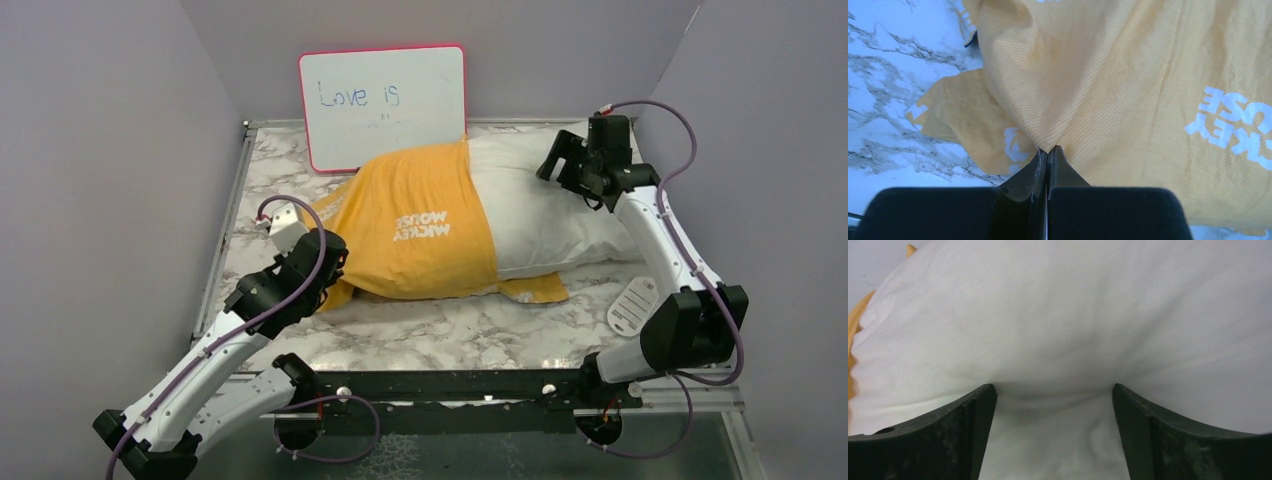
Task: Remove the pillowcase from the pillow
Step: Remove the pillow from the pillowcase.
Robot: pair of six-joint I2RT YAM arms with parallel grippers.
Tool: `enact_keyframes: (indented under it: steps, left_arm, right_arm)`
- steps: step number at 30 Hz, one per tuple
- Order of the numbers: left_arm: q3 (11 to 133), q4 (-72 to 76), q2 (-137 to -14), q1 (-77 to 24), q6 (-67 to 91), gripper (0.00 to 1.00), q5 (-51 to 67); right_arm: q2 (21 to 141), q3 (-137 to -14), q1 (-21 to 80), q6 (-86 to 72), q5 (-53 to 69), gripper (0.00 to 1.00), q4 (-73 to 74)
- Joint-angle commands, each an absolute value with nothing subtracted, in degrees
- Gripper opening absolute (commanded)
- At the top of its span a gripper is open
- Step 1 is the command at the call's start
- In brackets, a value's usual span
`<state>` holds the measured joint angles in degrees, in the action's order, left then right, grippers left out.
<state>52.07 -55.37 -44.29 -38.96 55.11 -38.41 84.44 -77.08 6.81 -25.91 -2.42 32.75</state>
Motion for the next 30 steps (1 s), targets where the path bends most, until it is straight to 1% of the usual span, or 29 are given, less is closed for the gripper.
enact_keyframes:
  steps: [1,2,3,6,9,10,11,12,13,14,15,16,18,20,22,23,24,25,30]
  left_arm:
    - [51.42,-51.56,-44.61,-38.40,48.68,0.01,-28.49]
    - [50.91,-51.05,-44.61,-38.41,48.91,0.03,-26.92]
    - [50.35,-50.84,-44.52,-38.36,49.49,0.04,-25.91]
    - [49.14,-50.52,-43.31,-38.38,51.03,0.04,-25.81]
    - [49.34,-50.30,-42.76,-38.34,50.39,0.04,-25.84]
    - [49.51,-50.29,-42.85,-38.36,49.80,0.04,-25.70]
    - [49.71,-50.32,-42.94,-38.40,49.32,0.08,-25.40]
    - [49.81,-50.55,-43.04,-38.33,48.89,0.16,-25.30]
    - [49.95,-50.89,-43.09,-38.32,49.03,0.31,-25.36]
    - [50.00,-51.27,-43.02,-38.40,49.44,0.48,-25.39]
    - [50.08,-51.50,-42.86,-38.38,49.70,0.60,-25.28]
    - [50.09,-51.69,-42.49,-38.38,49.82,0.69,-24.98]
    - [50.29,-51.84,-41.69,-38.32,50.35,0.80,-23.77]
    - [50.78,-51.85,-40.52,-38.33,51.01,0.84,-21.67]
    - [50.95,-51.78,-39.41,-38.34,51.73,0.86,-18.20]
    - [50.71,-51.73,-38.91,-38.32,52.33,0.86,-16.27]
    - [50.34,-51.70,-38.43,-38.40,53.00,0.87,-14.36]
    - [49.79,-51.57,-37.95,-38.37,53.78,0.88,-12.48]
    - [44.48,-49.67,-36.18,-38.34,57.53,0.88,-4.80]
  right_arm:
    - [76.80,-76.75,6.25,-27.78,-2.97,0.95,40.94]
    - [74.36,-75.49,6.31,-29.08,-3.90,0.99,41.64]
    - [71.57,-73.88,6.25,-30.33,-4.30,1.00,42.32]
    - [63.45,-67.91,6.27,-36.31,-4.45,1.00,45.22]
    - [55.75,-59.56,6.27,-38.71,-4.00,1.00,45.55]
    - [52.86,-56.95,6.28,-39.74,-4.66,1.00,45.73]
    - [51.08,-54.60,6.29,-41.31,-5.07,1.00,46.17]
    - [49.74,-52.73,6.29,-43.57,-5.28,1.00,46.54]
    - [48.18,-50.35,6.26,-45.67,-4.78,1.00,46.14]
    - [46.93,-47.72,6.25,-47.54,-3.50,1.00,44.67]
    - [45.63,-44.80,6.27,-48.80,-1.62,1.00,41.63]
    - [44.34,-41.42,6.27,-49.45,0.27,1.00,37.78]
    - [43.46,-35.08,6.28,-51.47,3.10,1.00,27.86]
    - [43.97,-30.31,6.26,-52.53,4.90,1.00,17.30]
    - [45.84,-27.66,6.30,-54.11,5.66,0.99,8.33]
    - [47.14,-26.36,6.27,-54.74,6.16,0.96,3.59]
    - [48.48,-25.33,6.29,-55.03,6.61,0.90,-1.38]
    - [49.98,-24.86,6.25,-55.71,7.14,0.81,-5.35]
    - [53.75,-28.46,6.24,-56.20,8.35,0.48,-9.45]
